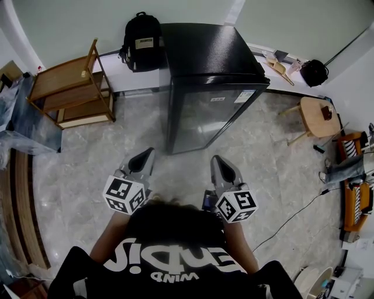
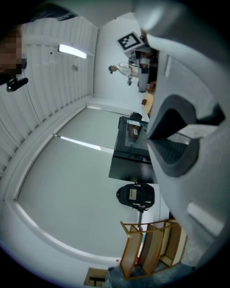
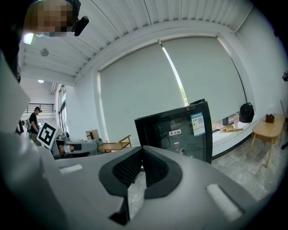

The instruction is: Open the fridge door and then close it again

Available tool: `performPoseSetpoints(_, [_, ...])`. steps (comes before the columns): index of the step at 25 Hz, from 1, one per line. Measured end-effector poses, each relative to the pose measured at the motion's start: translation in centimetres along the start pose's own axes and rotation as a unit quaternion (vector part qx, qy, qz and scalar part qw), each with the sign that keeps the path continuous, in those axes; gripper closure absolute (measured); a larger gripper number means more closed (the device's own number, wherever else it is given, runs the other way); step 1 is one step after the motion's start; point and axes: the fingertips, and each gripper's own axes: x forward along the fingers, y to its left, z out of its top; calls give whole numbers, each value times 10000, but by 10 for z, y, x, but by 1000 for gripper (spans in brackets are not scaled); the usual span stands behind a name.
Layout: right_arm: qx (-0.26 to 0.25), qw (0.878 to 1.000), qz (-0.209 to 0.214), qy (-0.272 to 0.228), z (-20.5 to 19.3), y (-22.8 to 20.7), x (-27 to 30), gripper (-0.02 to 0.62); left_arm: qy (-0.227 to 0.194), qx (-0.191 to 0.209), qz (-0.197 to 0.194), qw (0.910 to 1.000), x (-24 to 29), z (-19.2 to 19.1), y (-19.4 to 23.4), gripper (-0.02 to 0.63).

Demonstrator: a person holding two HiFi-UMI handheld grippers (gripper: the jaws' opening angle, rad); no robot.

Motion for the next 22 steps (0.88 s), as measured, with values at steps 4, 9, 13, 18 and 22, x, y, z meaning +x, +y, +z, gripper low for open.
performPoseSetpoints(4, [-17,10000,35,-18,0,4,-3,598,31,-21,-12,10000,-5,-3,-1,606])
performPoseSetpoints(9, [-71,10000,40,-30,0,7,-4,598,60,-58,-16,10000,-9,-7,-1,605])
performPoseSetpoints(13, [-75,10000,20,-55,1,6,-7,598,103,-64,-51,9999,-11,-9,-3,606])
performPoseSetpoints(18, [-61,10000,12,-72,3,5,-9,598,136,-81,-78,9998,-12,-9,-7,606])
performPoseSetpoints(22, [-65,9999,12,-106,6,2,-7,598,163,-49,-108,9998,-12,-9,-7,604])
